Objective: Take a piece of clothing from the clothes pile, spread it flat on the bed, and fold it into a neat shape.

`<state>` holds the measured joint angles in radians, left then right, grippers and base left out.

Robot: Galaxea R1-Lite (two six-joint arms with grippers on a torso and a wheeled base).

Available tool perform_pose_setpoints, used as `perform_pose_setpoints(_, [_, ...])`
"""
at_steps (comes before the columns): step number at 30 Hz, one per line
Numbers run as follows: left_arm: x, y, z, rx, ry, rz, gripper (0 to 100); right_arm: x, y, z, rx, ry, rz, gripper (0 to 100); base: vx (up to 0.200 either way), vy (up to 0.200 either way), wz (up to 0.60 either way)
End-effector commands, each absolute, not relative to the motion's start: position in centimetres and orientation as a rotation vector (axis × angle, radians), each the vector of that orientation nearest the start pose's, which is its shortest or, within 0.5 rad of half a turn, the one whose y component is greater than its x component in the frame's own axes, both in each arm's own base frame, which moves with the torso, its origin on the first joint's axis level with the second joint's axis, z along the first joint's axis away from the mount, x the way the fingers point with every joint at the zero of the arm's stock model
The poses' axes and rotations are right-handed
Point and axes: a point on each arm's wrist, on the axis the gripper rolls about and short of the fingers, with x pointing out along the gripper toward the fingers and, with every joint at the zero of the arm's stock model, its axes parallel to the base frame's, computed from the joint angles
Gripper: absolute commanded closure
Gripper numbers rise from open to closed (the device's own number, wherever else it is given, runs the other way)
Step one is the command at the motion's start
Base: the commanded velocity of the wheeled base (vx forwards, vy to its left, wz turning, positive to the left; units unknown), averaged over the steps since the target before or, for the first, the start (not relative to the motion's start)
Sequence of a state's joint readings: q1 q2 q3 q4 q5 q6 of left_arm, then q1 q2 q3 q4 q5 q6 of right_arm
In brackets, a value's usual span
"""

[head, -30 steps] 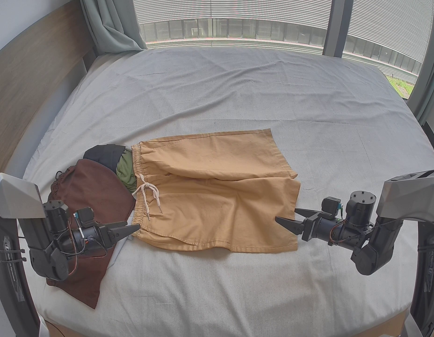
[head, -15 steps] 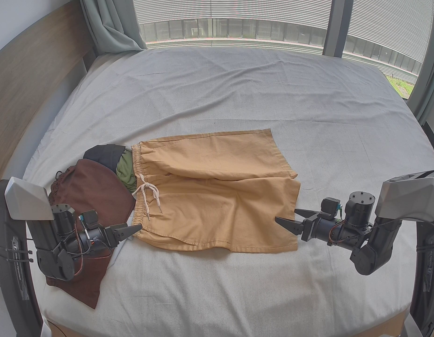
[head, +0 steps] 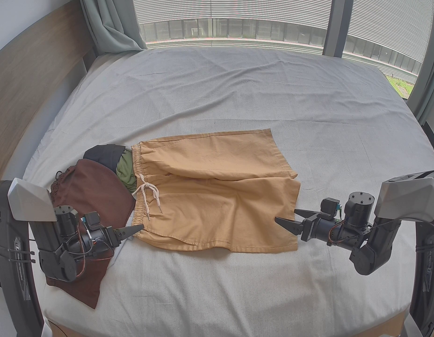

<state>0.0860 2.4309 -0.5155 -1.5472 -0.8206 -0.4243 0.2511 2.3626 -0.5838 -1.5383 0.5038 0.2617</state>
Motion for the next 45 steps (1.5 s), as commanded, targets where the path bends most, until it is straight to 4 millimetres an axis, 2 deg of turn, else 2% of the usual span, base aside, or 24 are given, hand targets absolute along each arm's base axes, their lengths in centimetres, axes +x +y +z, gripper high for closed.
perform_pose_setpoints(1, [32.9,0.8,-3.0,-0.57,0.5,-0.655,0,33.5,9.7,0.0,0.28,0.342,0.717,0,0.0,0.0,0.0])
perform_pose_setpoints(5, [33.0,0.2,-3.2,-0.582,0.512,-0.662,0,33.5,9.7,0.0,0.279,0.342,0.715,0,0.0,0.0,0.0])
perform_pose_setpoints(13, [33.6,0.1,-4.2,-0.582,0.516,-0.629,0,33.5,9.7,-0.2,0.279,0.346,0.714,0,0.0,0.0,0.0])
perform_pose_setpoints(21, [33.9,0.2,-4.5,-0.579,0.51,-0.615,0,33.5,9.7,-0.2,0.279,0.346,0.714,0,0.0,0.0,0.0])
perform_pose_setpoints(22, [33.9,0.2,-4.5,-0.577,0.511,-0.612,100,33.5,9.7,-0.2,0.279,0.346,0.714,0,0.0,0.0,0.0])
perform_pose_setpoints(31, [34.0,0.2,-4.9,-0.573,0.513,-0.612,100,33.4,9.7,-0.3,0.28,0.352,0.714,0,0.0,0.0,0.0])
perform_pose_setpoints(45, [34.2,0.2,-4.9,-0.562,0.503,-0.617,100,32.1,9.1,-1.8,0.276,0.438,0.7,0,0.0,0.0,0.0])
